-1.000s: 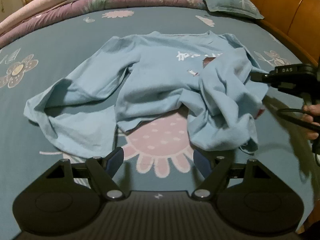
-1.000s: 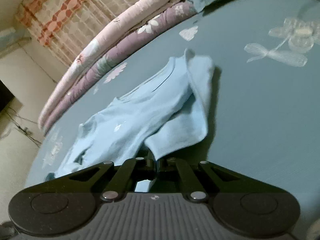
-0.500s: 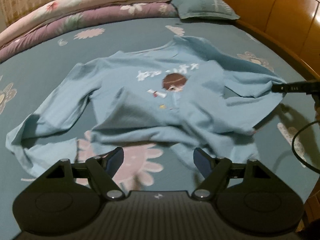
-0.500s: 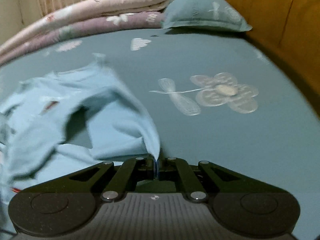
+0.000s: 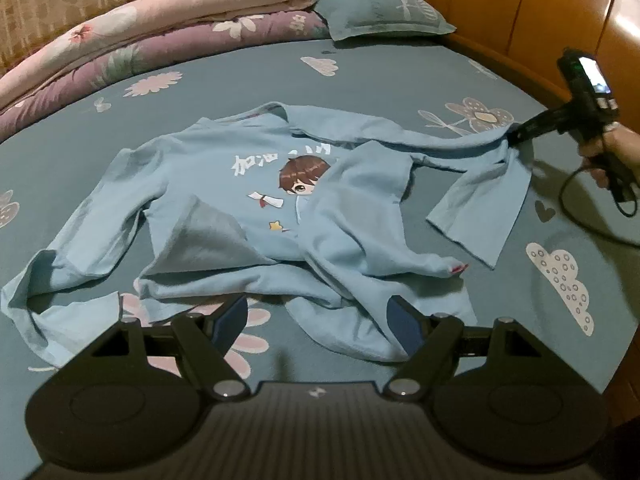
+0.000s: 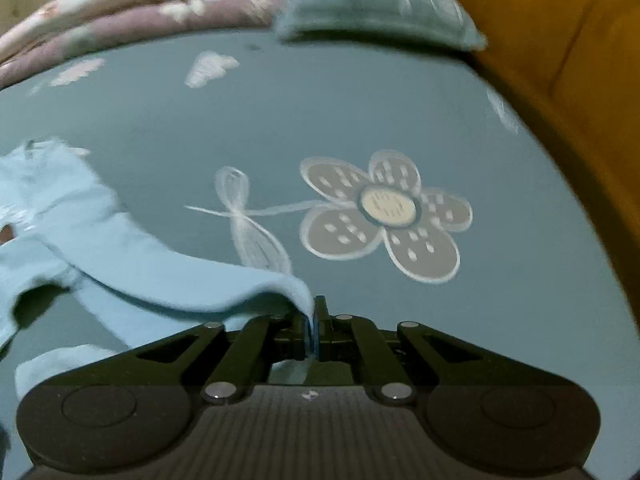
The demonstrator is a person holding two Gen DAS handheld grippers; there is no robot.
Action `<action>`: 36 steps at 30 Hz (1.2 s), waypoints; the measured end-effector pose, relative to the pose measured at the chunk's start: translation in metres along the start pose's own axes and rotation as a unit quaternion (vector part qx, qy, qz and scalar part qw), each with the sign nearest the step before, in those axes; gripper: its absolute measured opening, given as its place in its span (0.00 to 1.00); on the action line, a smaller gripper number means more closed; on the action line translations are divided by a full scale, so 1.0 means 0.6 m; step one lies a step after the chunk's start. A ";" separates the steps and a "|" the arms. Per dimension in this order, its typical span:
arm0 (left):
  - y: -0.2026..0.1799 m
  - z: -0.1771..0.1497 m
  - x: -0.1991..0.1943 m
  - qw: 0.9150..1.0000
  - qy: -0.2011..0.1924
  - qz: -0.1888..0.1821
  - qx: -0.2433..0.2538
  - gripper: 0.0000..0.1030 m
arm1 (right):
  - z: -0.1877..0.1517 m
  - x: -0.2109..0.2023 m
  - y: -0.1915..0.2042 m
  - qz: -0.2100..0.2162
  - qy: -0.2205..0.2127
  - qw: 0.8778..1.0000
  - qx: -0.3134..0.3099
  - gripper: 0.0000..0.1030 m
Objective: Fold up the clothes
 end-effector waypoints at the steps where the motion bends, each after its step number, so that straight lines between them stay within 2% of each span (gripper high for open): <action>1: 0.000 -0.002 -0.003 1.000 0.000 0.003 -0.002 0.75 | -0.003 0.005 -0.004 0.000 0.009 1.000 0.002 0.21; 2: 0.002 -0.002 -0.004 1.000 -0.001 0.004 -0.003 0.75 | -0.006 0.010 -0.008 0.001 0.018 1.000 0.004 0.28; 3: 0.004 -0.002 -0.004 1.000 0.000 0.006 -0.005 0.75 | -0.008 0.014 -0.011 0.000 0.025 1.000 0.004 0.30; 5: 0.007 -0.002 -0.003 1.000 0.001 0.008 -0.009 0.75 | -0.015 0.000 -0.015 -0.012 0.019 1.000 -0.018 0.44; 7: 0.011 -0.002 -0.003 1.000 0.001 0.011 -0.013 0.75 | -0.023 -0.018 -0.020 -0.018 0.014 0.999 -0.035 0.51; 12: 0.014 0.005 0.001 1.000 0.001 0.013 -0.017 0.75 | -0.028 -0.079 -0.023 0.008 -0.015 0.999 -0.038 0.52; 15: 0.008 0.017 0.006 1.000 0.000 0.008 -0.008 0.75 | -0.007 -0.114 0.009 0.057 -0.050 0.997 -0.024 0.51; 20: 0.007 0.019 0.008 1.000 0.001 0.008 -0.001 0.75 | 0.038 -0.150 0.144 0.171 -0.087 0.981 -0.034 0.50; 26: 0.050 -0.020 -0.012 0.999 0.007 0.017 -0.029 0.75 | 0.063 -0.130 0.339 0.260 -0.064 0.960 -0.076 0.49; 30: 0.099 -0.047 -0.033 0.998 0.006 0.025 -0.054 0.75 | 0.061 -0.097 0.434 0.274 -0.025 0.958 -0.086 0.49; 32: 0.128 -0.062 -0.043 0.997 0.007 0.032 -0.065 0.75 | 0.057 -0.073 0.459 0.250 -0.010 0.964 -0.094 0.49; 36: 0.184 -0.090 -0.062 0.995 0.005 0.043 -0.089 0.75 | 0.068 -0.036 0.458 0.174 -0.012 0.979 -0.110 0.49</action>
Point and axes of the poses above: each gripper's, at about its wrist camera, not at the fingertips, and x roughly the way its jaws point, y to its left, z to its top, the point moved 9 cm from there along x, roughly the way its jaws point, and after that the axes turned 9 degrees about -z, right-handed, at the moved point
